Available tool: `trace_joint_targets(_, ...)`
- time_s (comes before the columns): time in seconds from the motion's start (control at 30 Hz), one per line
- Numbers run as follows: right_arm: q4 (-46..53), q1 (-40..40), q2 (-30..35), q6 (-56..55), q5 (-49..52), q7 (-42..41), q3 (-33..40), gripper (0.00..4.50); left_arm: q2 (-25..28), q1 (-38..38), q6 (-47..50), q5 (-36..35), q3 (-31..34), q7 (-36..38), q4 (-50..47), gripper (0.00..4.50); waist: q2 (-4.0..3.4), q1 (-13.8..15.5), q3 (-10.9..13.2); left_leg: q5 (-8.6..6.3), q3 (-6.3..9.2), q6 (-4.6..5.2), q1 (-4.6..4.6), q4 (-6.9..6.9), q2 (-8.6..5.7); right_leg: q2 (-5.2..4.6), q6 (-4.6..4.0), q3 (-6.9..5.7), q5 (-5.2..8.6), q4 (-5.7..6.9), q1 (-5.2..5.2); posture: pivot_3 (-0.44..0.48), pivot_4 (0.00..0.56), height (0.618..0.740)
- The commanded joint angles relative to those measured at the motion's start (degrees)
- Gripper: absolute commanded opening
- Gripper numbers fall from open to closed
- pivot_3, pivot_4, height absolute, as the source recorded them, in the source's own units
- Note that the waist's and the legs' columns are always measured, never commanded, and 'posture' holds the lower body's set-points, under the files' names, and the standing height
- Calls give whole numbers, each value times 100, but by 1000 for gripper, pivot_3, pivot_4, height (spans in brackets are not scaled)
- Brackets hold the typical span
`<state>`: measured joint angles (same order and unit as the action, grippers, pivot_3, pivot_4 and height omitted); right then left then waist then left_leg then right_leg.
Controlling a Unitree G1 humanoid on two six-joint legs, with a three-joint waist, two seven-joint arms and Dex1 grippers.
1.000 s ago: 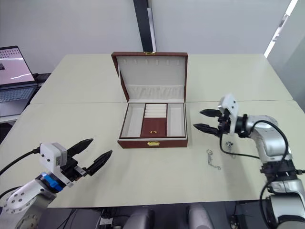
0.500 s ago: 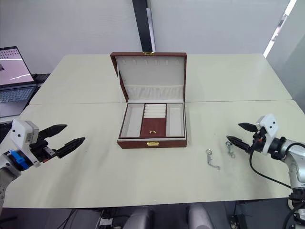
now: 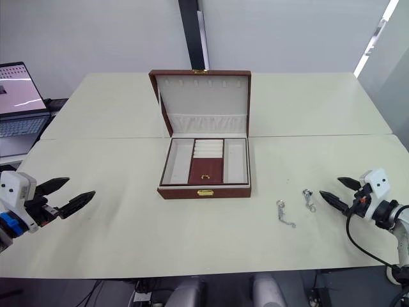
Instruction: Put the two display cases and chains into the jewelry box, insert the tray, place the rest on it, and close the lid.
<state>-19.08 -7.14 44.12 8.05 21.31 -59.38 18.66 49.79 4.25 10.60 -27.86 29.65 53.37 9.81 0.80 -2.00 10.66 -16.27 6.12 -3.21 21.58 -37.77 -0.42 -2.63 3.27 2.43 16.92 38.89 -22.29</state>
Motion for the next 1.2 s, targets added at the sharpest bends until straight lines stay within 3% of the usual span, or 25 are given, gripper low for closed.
trace_joint_targets(0.03,9,-30,92,-157,-2,23,117,4478,14,17,-110,-14,274,-2,-25,4500,0,0,0,0,0,0,0,0,0,0,0,0,0,0,0,0,150,740)
trace_joint_targets(0.37,-10,-60,107,-188,16,65,109,4478,-13,115,-102,-42,264,10,-158,4500,0,1,0,0,0,0,0,0,0,0,0,0,0,1,0,0,150,740)
trace_joint_targets(0.63,1410,294,-373,662,567,725,250,4478,-237,137,218,-224,-153,32,-1310,4500,1,8,-1,0,4,0,2,-1,4,-3,0,-2,0,2,2,0,150,740)
trace_joint_targets(0.87,2742,772,-963,1357,777,1644,174,4478,-610,251,580,-358,-1236,152,-2960,4500,0,18,-2,0,4,0,4,-2,4,-17,0,-1,0,3,3,0,150,740)
trace_joint_targets(1.2,3729,1501,-1570,1159,18,2680,-412,4478,-833,46,415,-165,-2575,549,-3699,4500,-4,16,-4,0,1,0,1,-2,-4,-9,0,1,0,4,4,0,150,740)
